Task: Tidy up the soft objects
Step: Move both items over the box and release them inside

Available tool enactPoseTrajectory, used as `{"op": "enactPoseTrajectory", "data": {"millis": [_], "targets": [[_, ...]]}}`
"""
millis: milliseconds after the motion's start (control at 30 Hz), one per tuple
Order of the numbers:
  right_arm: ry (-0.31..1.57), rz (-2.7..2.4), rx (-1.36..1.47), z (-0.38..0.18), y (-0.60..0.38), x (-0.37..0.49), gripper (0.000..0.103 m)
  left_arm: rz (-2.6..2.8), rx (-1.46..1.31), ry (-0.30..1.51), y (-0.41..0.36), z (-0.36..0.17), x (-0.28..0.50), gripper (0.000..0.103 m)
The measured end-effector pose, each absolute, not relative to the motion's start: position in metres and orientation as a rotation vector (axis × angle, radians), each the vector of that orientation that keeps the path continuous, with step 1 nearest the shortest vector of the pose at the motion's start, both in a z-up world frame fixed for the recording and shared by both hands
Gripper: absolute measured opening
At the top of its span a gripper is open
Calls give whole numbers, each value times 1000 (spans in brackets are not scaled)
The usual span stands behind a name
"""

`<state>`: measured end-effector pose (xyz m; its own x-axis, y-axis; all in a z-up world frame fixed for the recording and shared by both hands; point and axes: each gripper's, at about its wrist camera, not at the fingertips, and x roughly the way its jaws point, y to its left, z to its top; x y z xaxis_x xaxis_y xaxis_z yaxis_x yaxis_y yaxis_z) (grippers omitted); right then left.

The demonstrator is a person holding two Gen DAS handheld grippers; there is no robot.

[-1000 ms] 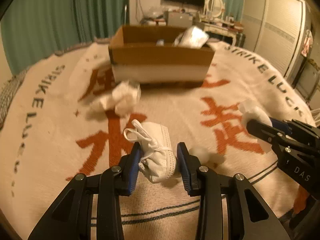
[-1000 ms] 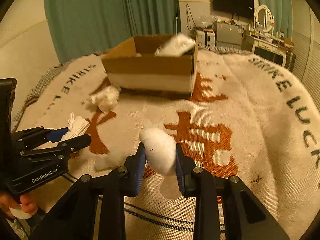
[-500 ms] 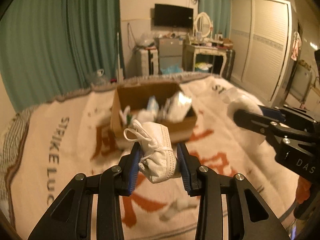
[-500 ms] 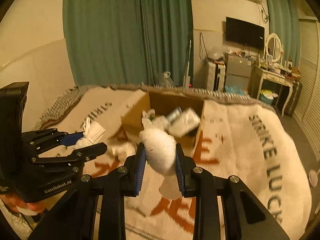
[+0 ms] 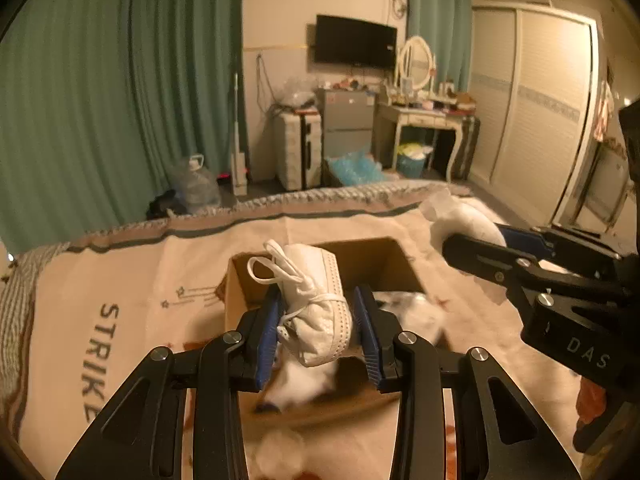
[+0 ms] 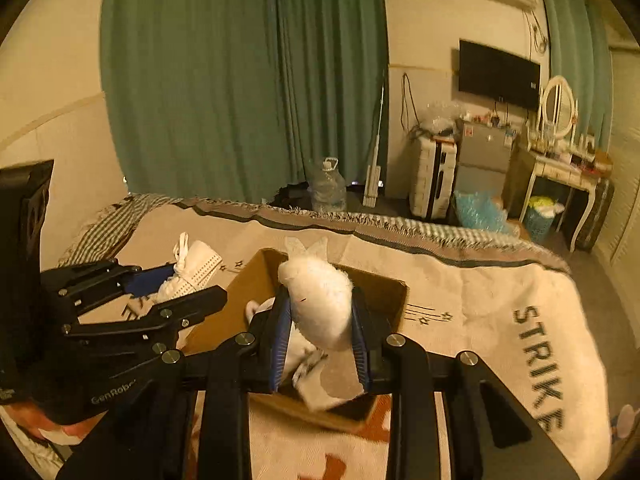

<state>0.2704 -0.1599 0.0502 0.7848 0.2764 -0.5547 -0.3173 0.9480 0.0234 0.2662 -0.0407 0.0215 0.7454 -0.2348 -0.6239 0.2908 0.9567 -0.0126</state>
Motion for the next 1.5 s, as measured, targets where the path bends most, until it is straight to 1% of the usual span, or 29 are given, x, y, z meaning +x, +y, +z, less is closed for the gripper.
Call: {"op": "enactPoseTrajectory", "data": {"millis": [233,400,467,500,533,567,600,633,700,800,900,1000,1067,1100,1167,1233,1300,1400,1500], "targets": [[657,266,-65,-1,-168,339,27,-281,163,693,-53,-25,311,36],[703,249,-48,-31,-178,368,30,-268,140,727,-52,-49,331,39],[699,256,-37,-38,-183,368,33,-273,142,738,-54,-54,332,48],[696,258,-32,-41,-185,368,37,-260,151,726,-54,-56,331,60],[692,257,-29,-43,-187,368,44,-248,160,712,-56,-55,330,68],[684,259,-21,-43,-188,367,49,-235,168,690,-56,-54,326,69],[672,262,-12,-42,-190,365,61,-219,178,674,-56,-52,322,69],[659,264,-5,-40,-191,362,69,-208,192,665,-56,-50,319,69],[633,256,-7,-33,-191,354,74,-202,203,655,-54,-44,312,69],[613,245,-22,-15,-188,342,74,-195,220,629,-47,-26,297,69],[583,223,-49,17,-186,317,74,-181,204,590,-37,15,275,69],[530,207,-74,62,-187,282,74,-175,192,540,-29,59,248,69],[497,189,-80,93,-188,255,81,-168,204,490,-24,91,221,80],[476,181,-80,109,-189,240,86,-166,205,465,-22,103,210,89],[443,174,-82,134,-189,213,89,-154,208,400,-17,130,178,90],[418,174,-84,155,-187,188,99,-154,198,370,-11,148,153,91],[389,170,-81,172,-186,159,103,-151,196,346,-5,161,132,91],[358,176,-122,184,-177,122,103,-122,216,305,2,170,97,91],[348,185,-164,185,-169,86,103,-118,225,307,6,167,74,91]]}}
